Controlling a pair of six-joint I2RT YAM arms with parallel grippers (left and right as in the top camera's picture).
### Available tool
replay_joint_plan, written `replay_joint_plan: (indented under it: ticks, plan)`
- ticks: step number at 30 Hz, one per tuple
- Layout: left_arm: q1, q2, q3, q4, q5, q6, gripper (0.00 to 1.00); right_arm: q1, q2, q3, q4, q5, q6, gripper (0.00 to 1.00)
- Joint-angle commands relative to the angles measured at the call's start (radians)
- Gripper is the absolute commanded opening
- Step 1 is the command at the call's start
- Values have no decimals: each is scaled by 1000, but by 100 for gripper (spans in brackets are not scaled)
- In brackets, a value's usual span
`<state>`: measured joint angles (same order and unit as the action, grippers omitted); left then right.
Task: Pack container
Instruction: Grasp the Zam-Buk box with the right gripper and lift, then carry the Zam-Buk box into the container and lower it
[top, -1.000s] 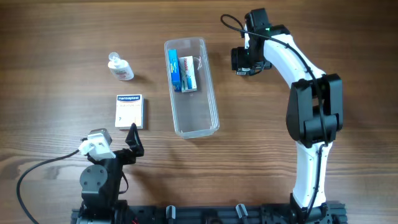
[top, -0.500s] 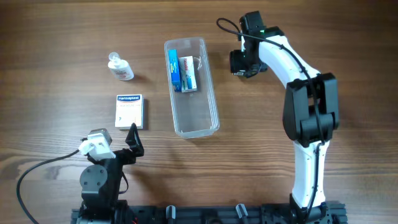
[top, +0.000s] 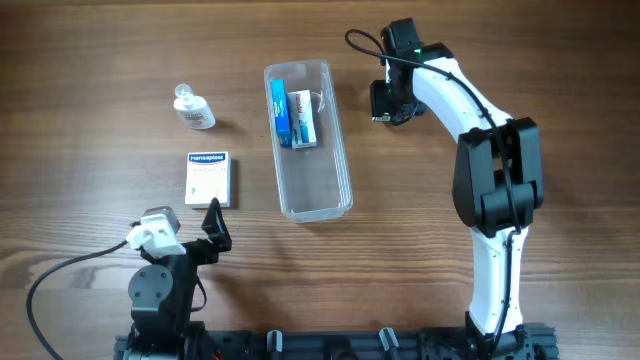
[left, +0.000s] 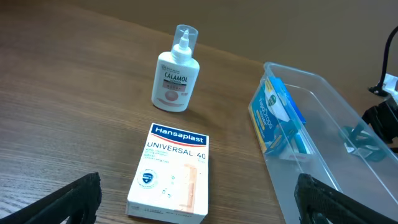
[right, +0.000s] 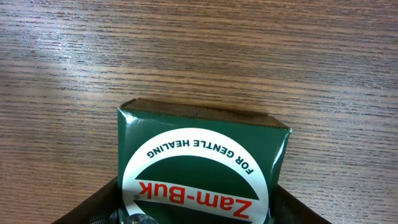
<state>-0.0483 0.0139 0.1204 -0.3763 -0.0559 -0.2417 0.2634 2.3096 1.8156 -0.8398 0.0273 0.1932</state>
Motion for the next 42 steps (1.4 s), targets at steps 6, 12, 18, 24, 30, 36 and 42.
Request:
replay_joint_plan:
  ticks: [6,12,18,24,30,36,42]
  plan:
    - [-6,-6,-7,4,-13,-1,100,5,13,114,-67,17,15,48]
    - [-6,-6,-7,4,-13,-1,100,40,9,254,-125,17,-11,48]
    - [-6,-6,-7,4,-13,-1,100,110,4,378,-177,17,-10,48]
    - [-6,-6,-7,4,-13,-1,100,200,3,450,-216,16,-5,48]
    - [-6,-6,-7,4,-13,-1,100,274,3,470,-220,17,31,48]
    - [-6,-6,-7,4,-13,-1,100,309,4,470,-223,16,111,48]
    - [-6,-6,-7,4,-14,-1,100,320,8,467,-230,21,178,48]
